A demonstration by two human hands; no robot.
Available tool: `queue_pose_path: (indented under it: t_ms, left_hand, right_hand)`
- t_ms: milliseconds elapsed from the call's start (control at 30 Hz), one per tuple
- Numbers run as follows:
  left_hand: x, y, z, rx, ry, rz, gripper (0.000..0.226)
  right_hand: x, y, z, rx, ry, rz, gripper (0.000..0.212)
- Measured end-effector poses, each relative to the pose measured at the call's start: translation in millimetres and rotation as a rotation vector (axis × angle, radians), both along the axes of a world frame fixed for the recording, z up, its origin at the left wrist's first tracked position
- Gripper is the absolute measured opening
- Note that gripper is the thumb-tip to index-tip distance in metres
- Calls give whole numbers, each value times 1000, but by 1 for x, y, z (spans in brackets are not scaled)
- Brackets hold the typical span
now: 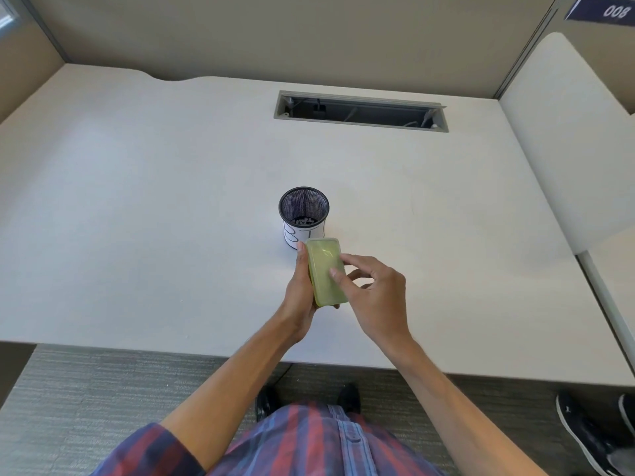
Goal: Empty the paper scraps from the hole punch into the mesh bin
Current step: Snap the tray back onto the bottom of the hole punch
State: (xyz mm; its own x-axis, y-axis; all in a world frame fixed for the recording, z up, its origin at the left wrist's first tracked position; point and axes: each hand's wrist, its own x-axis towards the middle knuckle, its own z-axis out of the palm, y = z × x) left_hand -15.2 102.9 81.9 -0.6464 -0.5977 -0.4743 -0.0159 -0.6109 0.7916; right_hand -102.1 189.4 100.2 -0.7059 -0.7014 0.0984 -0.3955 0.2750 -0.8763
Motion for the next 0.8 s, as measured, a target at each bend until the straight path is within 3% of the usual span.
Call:
queue_pose_path:
  t_ms: [167, 267, 400, 800]
  left_hand:
    - [3, -3, -3, 40, 73, -64, 64]
    - [5, -2, -2, 62, 93, -116, 41]
    - [4, -1, -2, 84, 71, -109, 62]
    - [3, 2, 0, 88, 77, -167, 61]
  right_hand:
    - [-3, 2, -1, 12, -40, 5, 25]
    - [-10, 0, 2, 15, -138, 11, 27]
    - [-23, -6, 2, 4, -240, -41, 21]
    - [-39, -15, 11, 24, -508, 121, 19]
